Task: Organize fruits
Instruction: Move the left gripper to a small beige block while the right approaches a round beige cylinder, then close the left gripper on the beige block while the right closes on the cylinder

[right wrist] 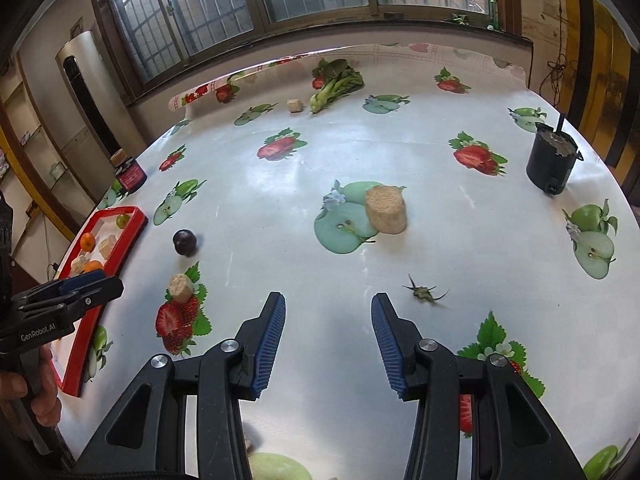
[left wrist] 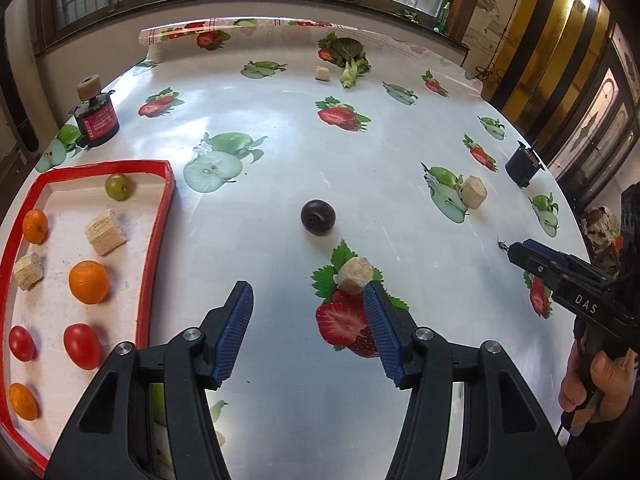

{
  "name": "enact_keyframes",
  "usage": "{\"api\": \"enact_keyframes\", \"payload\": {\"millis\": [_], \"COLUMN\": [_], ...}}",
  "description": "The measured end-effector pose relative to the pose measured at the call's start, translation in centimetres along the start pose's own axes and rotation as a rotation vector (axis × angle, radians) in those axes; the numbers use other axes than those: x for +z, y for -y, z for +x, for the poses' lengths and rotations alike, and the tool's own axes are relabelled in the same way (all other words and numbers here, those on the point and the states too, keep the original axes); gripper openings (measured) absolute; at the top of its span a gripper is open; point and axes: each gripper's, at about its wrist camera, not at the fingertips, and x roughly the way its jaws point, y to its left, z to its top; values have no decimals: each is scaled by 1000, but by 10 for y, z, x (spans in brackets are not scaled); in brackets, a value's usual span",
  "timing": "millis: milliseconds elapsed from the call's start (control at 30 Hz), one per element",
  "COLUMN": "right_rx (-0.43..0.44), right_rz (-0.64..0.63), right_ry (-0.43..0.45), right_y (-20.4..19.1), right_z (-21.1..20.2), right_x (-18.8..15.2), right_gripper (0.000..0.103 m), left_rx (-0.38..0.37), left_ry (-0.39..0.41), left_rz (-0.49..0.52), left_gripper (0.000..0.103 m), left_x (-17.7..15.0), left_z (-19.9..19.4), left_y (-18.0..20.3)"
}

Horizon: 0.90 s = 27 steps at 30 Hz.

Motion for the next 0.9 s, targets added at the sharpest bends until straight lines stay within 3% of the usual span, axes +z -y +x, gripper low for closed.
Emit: {"api": "enact_keyframes", "payload": {"millis": [567,700,767,800,833,900], "right_rx": [-49,-55,-58,-60,-69,-84], "right_rz": [27,41,29,23,13,-3], "right_ry": [14,-16,-23,-27,-29,-26], "right_y": [29,35,32,31,29,26], "right_z": [44,66,74,79,83,87], "right_x": [39,50,53,54,54,52], "right_gripper": [47,47,47,48,45,36], "left_rx": [-17,5,11,8,-2,-27], "left_ry": [-92,-43,-27,-24,-27,-32], "left_rz": [33,49,59,66,66,62], "left_gripper": [56,56,45,29,22,22], "left_x": [-2,-1,-1,-1,0,0], "left_z": [53,56,56,56,56,55], "left_y": [29,34,36,36,35,33]}}
